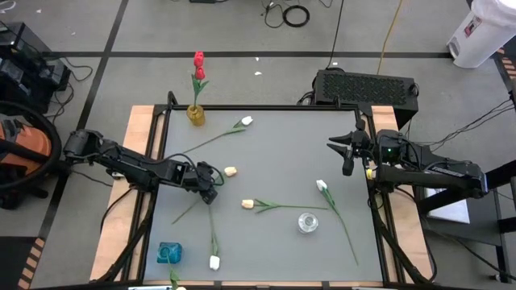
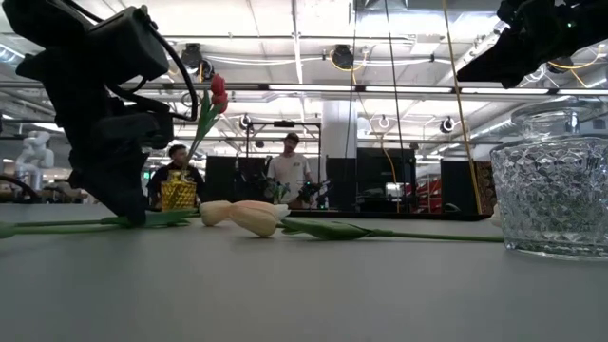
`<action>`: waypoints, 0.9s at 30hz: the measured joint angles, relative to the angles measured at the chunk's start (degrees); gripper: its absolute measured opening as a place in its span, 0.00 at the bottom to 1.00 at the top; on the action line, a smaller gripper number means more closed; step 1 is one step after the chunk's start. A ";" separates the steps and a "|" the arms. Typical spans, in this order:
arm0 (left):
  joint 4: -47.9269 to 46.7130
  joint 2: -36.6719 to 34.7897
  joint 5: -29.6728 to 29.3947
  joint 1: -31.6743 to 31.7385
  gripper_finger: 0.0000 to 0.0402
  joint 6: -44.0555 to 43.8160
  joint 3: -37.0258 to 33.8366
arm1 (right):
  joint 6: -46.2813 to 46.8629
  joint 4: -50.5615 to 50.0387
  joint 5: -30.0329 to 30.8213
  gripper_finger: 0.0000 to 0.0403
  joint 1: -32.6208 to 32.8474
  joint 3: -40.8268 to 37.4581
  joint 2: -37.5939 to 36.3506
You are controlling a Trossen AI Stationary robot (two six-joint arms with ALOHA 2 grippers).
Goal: Sort flowers into vase by color
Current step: Put the left yellow tulip into the blue vase
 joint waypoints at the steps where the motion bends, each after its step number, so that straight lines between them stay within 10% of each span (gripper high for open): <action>1: -0.10 0.00 0.20 -0.02 0.19 0.19 0.00 | 0.00 0.02 0.00 0.21 -0.01 -0.01 -0.02; 27: -0.31 0.06 1.03 -2.42 0.02 16.74 5.91 | 0.00 0.00 0.00 0.21 0.01 -0.01 -0.02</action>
